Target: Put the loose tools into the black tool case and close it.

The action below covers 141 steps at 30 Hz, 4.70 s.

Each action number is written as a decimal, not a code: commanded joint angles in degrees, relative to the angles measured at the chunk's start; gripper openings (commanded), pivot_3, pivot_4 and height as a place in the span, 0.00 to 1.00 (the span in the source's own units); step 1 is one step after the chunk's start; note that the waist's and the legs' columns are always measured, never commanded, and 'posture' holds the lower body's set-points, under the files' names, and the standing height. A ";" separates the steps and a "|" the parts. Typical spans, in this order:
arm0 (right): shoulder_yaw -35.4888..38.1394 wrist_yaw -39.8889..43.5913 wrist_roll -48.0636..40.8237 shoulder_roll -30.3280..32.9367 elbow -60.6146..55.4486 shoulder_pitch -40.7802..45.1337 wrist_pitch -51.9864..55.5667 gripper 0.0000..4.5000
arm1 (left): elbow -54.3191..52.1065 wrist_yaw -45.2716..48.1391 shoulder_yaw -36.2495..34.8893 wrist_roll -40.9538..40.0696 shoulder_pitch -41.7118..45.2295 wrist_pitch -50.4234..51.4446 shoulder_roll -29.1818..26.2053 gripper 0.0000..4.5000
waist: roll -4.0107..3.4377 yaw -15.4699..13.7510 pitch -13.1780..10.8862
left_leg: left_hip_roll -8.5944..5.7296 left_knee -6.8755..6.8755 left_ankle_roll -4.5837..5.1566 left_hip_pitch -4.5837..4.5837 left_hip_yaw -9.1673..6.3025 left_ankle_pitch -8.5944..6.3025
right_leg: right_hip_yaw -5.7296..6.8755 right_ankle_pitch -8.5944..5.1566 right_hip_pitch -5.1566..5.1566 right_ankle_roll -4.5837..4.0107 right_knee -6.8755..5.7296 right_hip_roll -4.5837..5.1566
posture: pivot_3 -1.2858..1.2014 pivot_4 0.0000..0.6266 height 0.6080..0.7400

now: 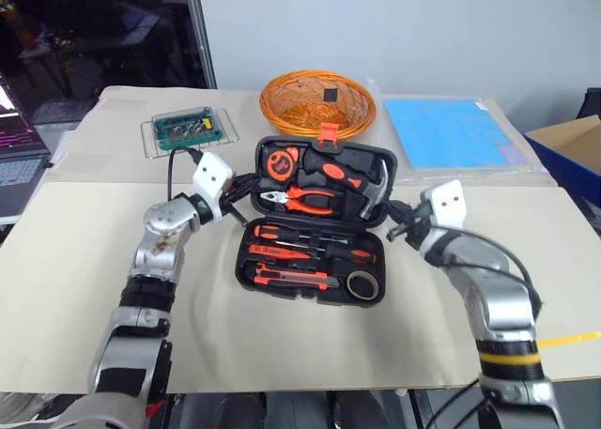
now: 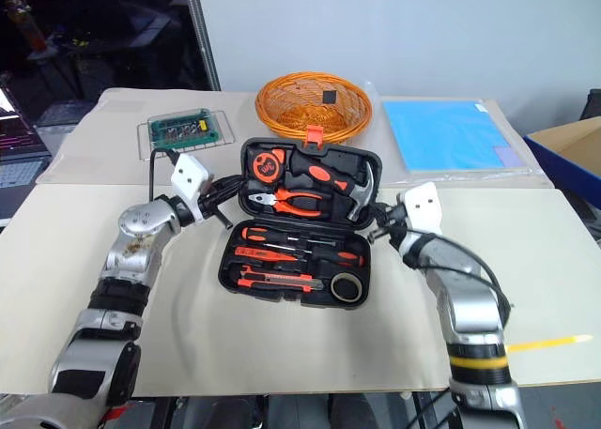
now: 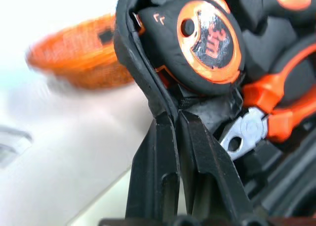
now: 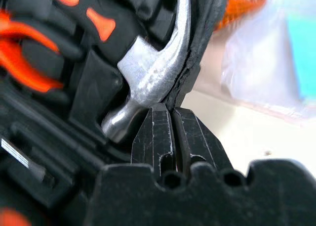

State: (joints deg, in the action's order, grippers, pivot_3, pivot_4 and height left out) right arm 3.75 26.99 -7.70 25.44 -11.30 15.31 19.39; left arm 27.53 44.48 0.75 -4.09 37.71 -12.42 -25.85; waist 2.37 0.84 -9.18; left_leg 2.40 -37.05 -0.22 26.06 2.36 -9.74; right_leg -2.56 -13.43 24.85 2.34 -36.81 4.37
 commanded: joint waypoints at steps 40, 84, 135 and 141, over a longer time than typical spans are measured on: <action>-7.34 3.39 -8.59 7.70 -24.92 -15.37 24.14 0.02 | -55.22 30.17 -13.01 -39.66 -28.57 48.60 -33.17 0.68 | 0.17 0.44 0.05 | 0.55 0.17 -0.09 -1.16 0.63 0.10 | -0.03 -0.65 -0.67 -0.41 -0.13 -0.05 | 0.52 0.24 1.00; -15.99 -10.10 -6.04 -13.59 -9.36 9.01 35.04 0.99 | -45.64 9.42 4.63 -22.64 -18.29 50.33 -19.41 0.68 | 0.15 0.09 0.04 | 0.46 0.17 -0.05 -1.03 0.36 0.02 | -0.02 -0.22 -0.64 -0.33 -0.18 -0.24 | 0.52 0.24 1.00; -16.79 -6.01 -4.22 -14.70 1.06 14.13 27.71 0.01 | -45.45 8.61 4.93 -21.62 -19.31 50.63 -18.99 0.68 | 0.14 1.44 0.05 | 0.46 0.18 -0.05 -1.16 0.42 0.01 | -0.01 -0.27 -0.68 -0.23 -0.17 -0.17 | 0.52 0.24 1.00; -15.89 -5.60 -3.42 -16.55 6.03 15.15 22.70 0.01 | -45.45 8.42 4.80 -21.74 -19.08 51.23 -18.84 0.68 | 0.14 1.76 0.05 | 0.49 0.19 -0.05 -1.16 0.40 0.01 | -0.02 -0.26 -0.67 -0.25 -0.20 -0.22 | 0.52 0.24 1.00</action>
State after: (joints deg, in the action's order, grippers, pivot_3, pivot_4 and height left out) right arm -13.10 21.19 -11.23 9.54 -3.76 29.18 45.07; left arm -18.50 52.85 4.60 -26.65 19.15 37.54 -44.50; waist 2.51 2.60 -9.13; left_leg 2.89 -36.85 -0.27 24.90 2.76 -9.73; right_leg -2.58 -13.69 24.18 2.09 -37.01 4.15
